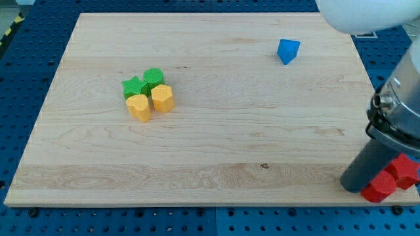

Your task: Place the robot arm towards the right side of the yellow hexagon

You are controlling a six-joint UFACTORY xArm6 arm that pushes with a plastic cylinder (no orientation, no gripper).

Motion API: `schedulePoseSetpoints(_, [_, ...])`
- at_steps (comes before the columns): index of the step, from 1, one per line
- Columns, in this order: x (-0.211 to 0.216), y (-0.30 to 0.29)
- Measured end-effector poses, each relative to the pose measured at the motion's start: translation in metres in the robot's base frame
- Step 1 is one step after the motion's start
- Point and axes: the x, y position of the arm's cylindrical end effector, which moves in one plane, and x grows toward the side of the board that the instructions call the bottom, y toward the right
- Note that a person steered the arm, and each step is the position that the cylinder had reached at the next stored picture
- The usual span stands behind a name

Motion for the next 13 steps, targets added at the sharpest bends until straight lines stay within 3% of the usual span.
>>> schedulePoseSetpoints(3, [0.01,0.004])
schedulePoseSetpoints(7, [-0.007,-0.121])
schedulePoseSetpoints(9, [-0.046,-0.106])
schedulePoseSetpoints(13, [-0.06,-0.106])
